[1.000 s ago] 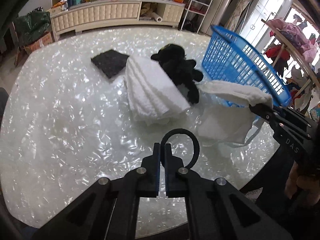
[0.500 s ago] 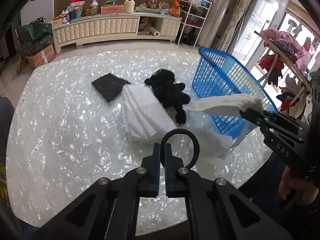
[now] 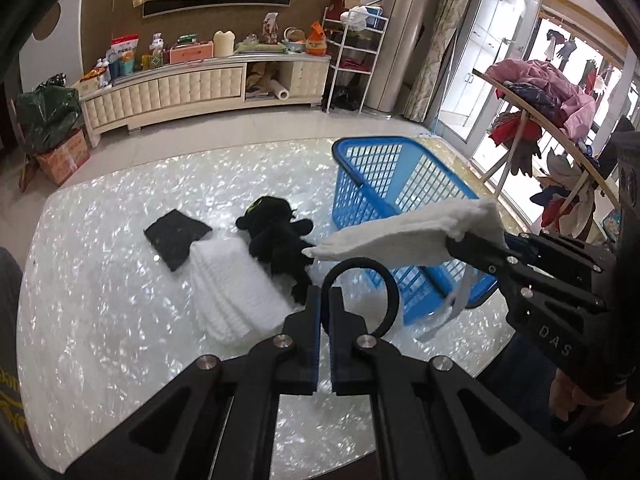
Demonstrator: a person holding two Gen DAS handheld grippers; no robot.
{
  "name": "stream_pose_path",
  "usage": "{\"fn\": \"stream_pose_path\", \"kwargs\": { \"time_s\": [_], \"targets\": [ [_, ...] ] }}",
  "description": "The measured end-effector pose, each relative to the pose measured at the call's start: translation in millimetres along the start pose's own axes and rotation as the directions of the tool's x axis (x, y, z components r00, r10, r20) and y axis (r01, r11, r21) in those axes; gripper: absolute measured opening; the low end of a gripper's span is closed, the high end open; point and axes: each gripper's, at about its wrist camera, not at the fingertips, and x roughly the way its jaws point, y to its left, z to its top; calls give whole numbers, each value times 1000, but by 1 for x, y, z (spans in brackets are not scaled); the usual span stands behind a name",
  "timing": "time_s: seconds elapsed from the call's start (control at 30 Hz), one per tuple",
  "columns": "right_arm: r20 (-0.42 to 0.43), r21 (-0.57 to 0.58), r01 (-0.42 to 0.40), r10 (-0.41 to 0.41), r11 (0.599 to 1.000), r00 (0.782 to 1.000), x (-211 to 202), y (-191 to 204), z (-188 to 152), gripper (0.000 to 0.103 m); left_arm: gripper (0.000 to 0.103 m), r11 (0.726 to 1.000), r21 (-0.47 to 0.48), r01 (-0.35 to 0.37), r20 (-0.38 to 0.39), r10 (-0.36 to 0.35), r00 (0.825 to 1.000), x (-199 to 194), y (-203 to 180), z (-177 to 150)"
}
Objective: Organize soft objects
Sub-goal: 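Lift the white towel with the right gripper and carry it over the basket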
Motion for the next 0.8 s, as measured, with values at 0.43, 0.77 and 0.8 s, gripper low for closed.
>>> {"fn": "stream_pose_path", "kwargs": {
  "time_s": [0.43, 0.77, 0.8],
  "targets": [
    [47, 11, 21, -22, 1000, 999, -9, -21, 17, 12, 2, 999, 30, 21, 21, -21, 1000, 2, -13, 18],
    [29, 71, 115, -118, 991, 993, -9, -50, 11, 12, 2, 993, 101, 64, 18, -66, 998, 23, -45, 44],
    [24, 78, 124, -126, 989, 992, -9, -51, 10, 12, 2, 992, 105, 66, 14, -68, 998, 27, -48, 46]
  ]
}}
